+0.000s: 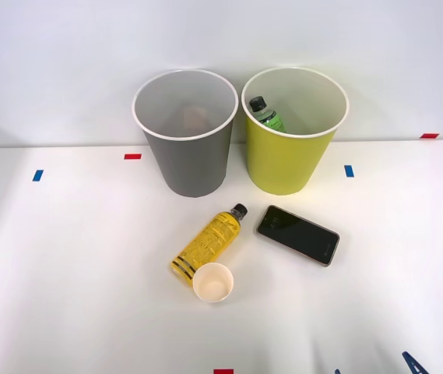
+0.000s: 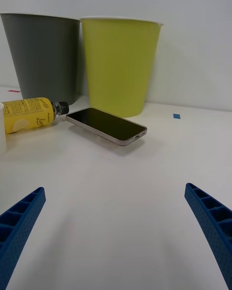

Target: Put cans in the gray bin, plastic bottles in the light green bin

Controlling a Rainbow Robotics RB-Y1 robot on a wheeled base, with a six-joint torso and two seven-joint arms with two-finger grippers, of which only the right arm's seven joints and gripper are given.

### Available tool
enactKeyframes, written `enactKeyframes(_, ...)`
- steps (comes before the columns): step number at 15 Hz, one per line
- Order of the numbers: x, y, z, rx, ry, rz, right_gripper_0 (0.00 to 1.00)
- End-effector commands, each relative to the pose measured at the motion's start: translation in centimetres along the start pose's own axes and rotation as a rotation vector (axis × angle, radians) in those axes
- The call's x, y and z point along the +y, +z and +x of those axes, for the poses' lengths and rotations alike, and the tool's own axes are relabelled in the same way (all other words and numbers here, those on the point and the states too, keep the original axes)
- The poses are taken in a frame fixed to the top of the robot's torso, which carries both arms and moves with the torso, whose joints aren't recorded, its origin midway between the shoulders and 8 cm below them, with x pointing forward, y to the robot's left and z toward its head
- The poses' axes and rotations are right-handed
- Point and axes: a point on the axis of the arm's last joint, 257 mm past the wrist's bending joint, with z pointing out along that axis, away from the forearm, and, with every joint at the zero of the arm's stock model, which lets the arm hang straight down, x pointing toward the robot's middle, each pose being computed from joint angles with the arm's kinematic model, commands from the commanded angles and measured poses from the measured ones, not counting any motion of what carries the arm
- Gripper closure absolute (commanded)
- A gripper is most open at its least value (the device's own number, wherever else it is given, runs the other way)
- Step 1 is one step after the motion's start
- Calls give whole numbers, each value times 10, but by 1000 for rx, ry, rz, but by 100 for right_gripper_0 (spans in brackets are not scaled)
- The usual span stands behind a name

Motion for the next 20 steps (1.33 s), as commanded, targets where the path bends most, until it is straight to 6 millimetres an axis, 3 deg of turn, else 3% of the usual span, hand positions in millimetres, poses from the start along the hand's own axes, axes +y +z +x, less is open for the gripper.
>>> enactKeyframes(1,0,0,0,0,0,0,0)
enactKeyframes(20,0,0,0,0,0,0,0)
